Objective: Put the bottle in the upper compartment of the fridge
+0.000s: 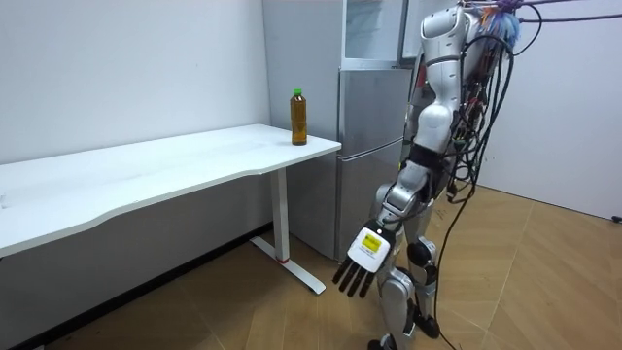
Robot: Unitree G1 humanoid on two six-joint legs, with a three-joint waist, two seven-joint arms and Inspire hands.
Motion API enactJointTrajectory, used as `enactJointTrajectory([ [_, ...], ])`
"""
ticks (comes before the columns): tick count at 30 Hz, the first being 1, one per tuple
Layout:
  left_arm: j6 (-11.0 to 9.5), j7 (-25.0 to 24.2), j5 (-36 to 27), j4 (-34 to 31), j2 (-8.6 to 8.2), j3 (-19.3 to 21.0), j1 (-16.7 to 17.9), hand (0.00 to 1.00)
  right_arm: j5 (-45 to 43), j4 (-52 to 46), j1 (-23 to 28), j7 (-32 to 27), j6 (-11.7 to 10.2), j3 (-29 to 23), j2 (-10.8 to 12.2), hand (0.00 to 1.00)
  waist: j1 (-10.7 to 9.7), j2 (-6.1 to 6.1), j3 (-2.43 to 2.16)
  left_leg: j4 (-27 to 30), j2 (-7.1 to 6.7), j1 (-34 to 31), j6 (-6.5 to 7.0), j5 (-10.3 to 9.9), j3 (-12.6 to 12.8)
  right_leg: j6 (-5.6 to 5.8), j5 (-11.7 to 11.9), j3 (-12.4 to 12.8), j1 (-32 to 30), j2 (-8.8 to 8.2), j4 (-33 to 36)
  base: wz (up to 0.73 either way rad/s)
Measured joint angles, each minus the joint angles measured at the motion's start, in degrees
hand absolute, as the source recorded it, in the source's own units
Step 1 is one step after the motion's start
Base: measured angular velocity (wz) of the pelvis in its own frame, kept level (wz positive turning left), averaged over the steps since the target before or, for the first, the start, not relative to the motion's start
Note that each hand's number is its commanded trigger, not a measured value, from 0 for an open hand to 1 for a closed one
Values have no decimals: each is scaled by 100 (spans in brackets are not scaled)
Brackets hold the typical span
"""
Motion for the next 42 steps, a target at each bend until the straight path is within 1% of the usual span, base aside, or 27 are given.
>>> enactJointTrajectory([
  [1, 46, -34, 185, 1, -1, -112, -34, 0, -2, -9, -24, -7, 41, 7, 1, 0, -14, -11, -1, 1, -1, 0, 0, 0, 6, 1, 0, 6, -2, -1, 1, 0],
  [3, 109, -78, 508, -1, -5, -230, -120, 0, -9, -26, -40, -6, 48, 57, 7, 0, -77, -48, -7, 17, -2, -26, 0, 0, 2, 2, -1, -8, -14, -5, 4, 2],
  [5, 163, -135, 782, 2, -18, -232, -172, 0, -18, -29, -97, 10, 50, 98, 11, 0, -125, -82, -7, 29, 0, -62, 0, 0, 2, 0, -3, -8, -55, -3, 14, 0],
  [7, 230, -200, 1120, 25, -23, -231, -370, 0, -27, -18, -140, 17, 58, 124, 11, 0, -133, -97, -3, 73, -3, -88, 1, 0, 4, -2, -3, 5, -109, -14, 56, -4],
  [8, 231, -204, 1152, 61, -23, -233, -394, 0, -27, -15, -149, 17, 63, 124, 11, 0, -135, -96, -3, 73, -4, -88, 1, -1, 4, -3, -5, 11, -120, -16, 72, -5],
  [10, 302, -253, 1208, 118, -22, -237, -503, 0, -27, -15, -154, 16, 104, 132, 10, 0, -155, -94, -3, 73, -4, -87, 1, -1, 9, -4, -6, 24, -140, -16, 83, -6],
  [13, 335, -309, 1409, 118, -21, -233, -535, 0, -28, -16, -174, 18, 104, 147, 5, 0, -160, -81, 0, 72, -1, -88, 2, -1, 53, -5, -5, 108, -170, -9, 91, -10],
  [16, 381, -342, 1580, 121, -21, -234, -531, 0, -27, -14, -204, 22, 105, 158, 6, 0, -172, -75, 0, 72, -1, -129, 20, -13, 53, -3, -6, 114, -193, -7, 98, -2],
  [19, 444, -414, 1576, 122, -22, -243, -514, 0, -27, -15, -228, 21, 110, 180, 6, 0, -177, -77, 1, 74, -4, -160, 26, -17, 50, 2, -9, 113, -230, -14, 122, 0],
  [23, 458, -476, 1573, 166, -19, -307, -473, 0, -32, -14, -253, 21, 162, 181, 7, 0, -170, -85, 3, 70, -8, -154, 28, -18, 50, 9, -30, 112, -235, -23, 174, 0],
  [27, 532, -581, 1574, 184, -19, -322, -468, 0, -48, -13, -268, 20, 181, 184, 11, 0, -166, -103, 3, 72, -9, -153, 28, -18, 50, 6, -46, 109, -245, -28, 176, 0],
  [34, 566, -704, 1560, 229, -16, -330, -485, 0, -83, -13, -272, 20, 220, 206, 13, 0, -168, -137, 7, 73, -8, -158, 28, -18, 51, 7, -48, 110, -254, -29, 179, 0],
  [38, 569, -865, 1412, 365, -10, -338, -514, 0, -29, -19, -278, 21, 218, 264, 11, 0, -136, -143, 6, 85, -8, -151, 28, -18, 56, 7, -48, 131, -261, -28, 181, -2],
  [42, 568, -1141, 1163, 426, 14, -332, -479, 0, -28, -27, -282, 24, 218, 280, 12, 0, -111, -145, 8, 113, -1, -145, 28, -18, 72, 5, -47, 141, -262, -23, 176, 0],
])
